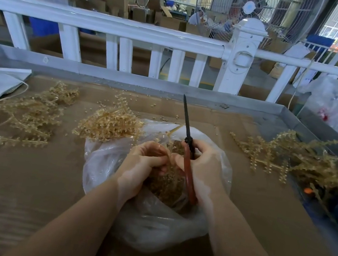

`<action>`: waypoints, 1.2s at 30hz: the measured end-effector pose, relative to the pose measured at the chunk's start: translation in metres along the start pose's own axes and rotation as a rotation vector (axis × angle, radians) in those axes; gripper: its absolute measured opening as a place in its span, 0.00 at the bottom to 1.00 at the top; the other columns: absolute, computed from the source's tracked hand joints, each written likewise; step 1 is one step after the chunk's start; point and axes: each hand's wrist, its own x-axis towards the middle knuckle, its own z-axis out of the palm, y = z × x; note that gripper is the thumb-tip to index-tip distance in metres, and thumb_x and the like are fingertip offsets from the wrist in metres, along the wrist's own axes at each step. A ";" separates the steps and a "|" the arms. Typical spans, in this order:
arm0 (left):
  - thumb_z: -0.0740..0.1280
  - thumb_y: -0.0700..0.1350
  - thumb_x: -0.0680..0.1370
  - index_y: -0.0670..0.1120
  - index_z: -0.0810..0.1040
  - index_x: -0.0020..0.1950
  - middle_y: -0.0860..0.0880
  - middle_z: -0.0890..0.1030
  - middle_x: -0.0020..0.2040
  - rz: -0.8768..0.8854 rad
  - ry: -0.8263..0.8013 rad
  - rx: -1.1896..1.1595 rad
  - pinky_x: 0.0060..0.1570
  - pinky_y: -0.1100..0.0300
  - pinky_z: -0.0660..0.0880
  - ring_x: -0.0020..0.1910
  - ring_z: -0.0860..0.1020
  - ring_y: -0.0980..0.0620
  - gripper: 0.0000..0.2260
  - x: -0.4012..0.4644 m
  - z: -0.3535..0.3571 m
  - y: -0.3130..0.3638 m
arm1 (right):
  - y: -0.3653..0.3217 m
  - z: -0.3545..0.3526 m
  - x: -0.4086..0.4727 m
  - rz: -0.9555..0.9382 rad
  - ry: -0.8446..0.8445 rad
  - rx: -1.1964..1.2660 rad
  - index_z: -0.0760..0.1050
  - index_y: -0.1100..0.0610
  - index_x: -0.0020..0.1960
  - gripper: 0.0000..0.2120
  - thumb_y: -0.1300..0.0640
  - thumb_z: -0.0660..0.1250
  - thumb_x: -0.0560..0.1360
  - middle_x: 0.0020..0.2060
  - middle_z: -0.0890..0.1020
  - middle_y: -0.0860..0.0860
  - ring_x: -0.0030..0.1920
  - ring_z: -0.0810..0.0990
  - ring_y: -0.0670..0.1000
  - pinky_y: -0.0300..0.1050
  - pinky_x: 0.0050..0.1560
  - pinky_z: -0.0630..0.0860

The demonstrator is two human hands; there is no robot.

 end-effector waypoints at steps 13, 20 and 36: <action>0.78 0.49 0.63 0.50 0.83 0.39 0.47 0.84 0.41 -0.006 -0.038 0.133 0.45 0.56 0.78 0.43 0.83 0.49 0.09 -0.002 -0.002 -0.002 | 0.009 0.007 0.003 -0.034 0.027 -0.083 0.79 0.53 0.52 0.10 0.63 0.71 0.72 0.37 0.78 0.40 0.41 0.78 0.40 0.27 0.42 0.73; 0.68 0.32 0.72 0.40 0.78 0.41 0.46 0.80 0.31 -0.083 0.138 -0.211 0.28 0.63 0.76 0.29 0.79 0.52 0.04 0.005 0.001 0.002 | 0.008 -0.001 -0.007 -0.100 0.022 -0.060 0.78 0.50 0.49 0.06 0.51 0.71 0.74 0.38 0.81 0.42 0.43 0.79 0.40 0.31 0.44 0.74; 0.62 0.33 0.75 0.41 0.75 0.43 0.46 0.77 0.37 -0.107 0.133 -0.377 0.41 0.56 0.73 0.36 0.76 0.49 0.06 0.010 -0.006 0.002 | 0.010 -0.010 -0.028 -0.270 -0.203 -0.535 0.70 0.47 0.45 0.15 0.36 0.62 0.74 0.34 0.74 0.43 0.37 0.73 0.41 0.30 0.35 0.63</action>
